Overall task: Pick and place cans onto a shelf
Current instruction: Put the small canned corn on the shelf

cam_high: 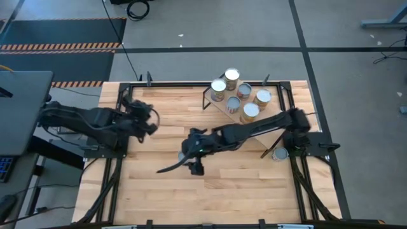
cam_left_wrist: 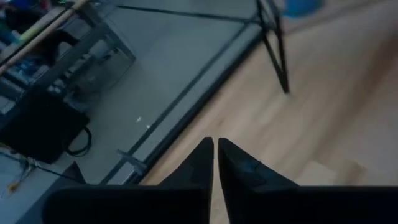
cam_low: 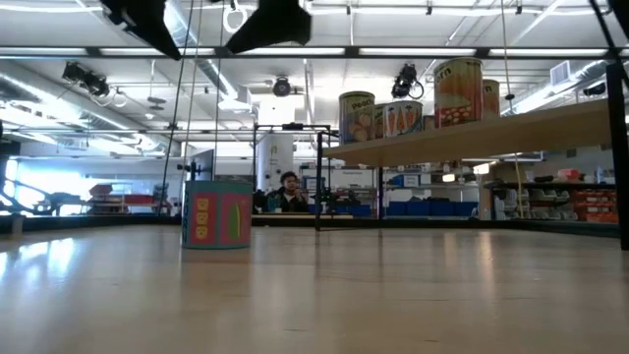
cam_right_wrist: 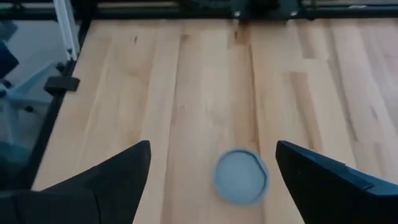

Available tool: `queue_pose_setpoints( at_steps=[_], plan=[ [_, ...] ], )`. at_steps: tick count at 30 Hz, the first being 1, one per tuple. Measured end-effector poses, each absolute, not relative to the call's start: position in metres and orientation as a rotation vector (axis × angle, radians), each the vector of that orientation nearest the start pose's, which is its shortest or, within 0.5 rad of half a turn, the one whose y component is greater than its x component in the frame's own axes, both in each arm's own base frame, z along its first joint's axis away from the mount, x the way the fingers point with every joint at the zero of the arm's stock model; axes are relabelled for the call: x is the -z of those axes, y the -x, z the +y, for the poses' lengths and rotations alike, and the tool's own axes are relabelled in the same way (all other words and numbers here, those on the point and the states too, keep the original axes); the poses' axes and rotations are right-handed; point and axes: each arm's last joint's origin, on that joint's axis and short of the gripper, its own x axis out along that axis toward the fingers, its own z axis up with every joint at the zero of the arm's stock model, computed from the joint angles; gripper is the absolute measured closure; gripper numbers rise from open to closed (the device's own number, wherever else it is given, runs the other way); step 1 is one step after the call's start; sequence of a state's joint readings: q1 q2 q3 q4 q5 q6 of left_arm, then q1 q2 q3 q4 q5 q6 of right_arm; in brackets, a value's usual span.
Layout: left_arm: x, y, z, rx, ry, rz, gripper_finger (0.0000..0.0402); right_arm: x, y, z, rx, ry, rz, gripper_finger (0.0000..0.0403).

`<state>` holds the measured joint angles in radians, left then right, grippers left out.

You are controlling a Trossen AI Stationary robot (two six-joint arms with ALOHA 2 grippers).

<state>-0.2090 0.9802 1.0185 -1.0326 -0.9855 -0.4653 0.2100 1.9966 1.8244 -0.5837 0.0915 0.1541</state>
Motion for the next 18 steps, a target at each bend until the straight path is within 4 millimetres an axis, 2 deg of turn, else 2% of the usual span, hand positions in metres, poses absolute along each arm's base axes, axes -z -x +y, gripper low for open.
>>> queue_pose_setpoints(
  at_steps=[4,7,10,14,18],
  plan=[
    [-0.33,-0.141,-0.002,-0.906,-0.095,0.577,0.0347,-0.276,-0.464,0.094,-0.064,-0.012,0.78,0.0044],
    [-0.336,-0.127,0.002,-0.915,-0.072,0.546,0.0318,-0.253,-0.477,0.088,-0.02,-0.042,0.805,0.003],
    [-0.338,-0.115,0.005,-0.923,-0.061,0.534,0.0282,-0.228,-0.484,0.079,0.018,-0.06,0.869,0.0012],
    [-0.34,-0.104,0.008,-0.927,-0.061,0.534,0.0235,-0.209,-0.49,0.069,0.045,-0.065,0.911,0.0005],
    [-0.339,-0.102,0.008,-0.934,-0.105,0.557,0.0198,-0.184,-0.494,0.064,0.071,-0.081,0.975,0.0005]
  ],
)
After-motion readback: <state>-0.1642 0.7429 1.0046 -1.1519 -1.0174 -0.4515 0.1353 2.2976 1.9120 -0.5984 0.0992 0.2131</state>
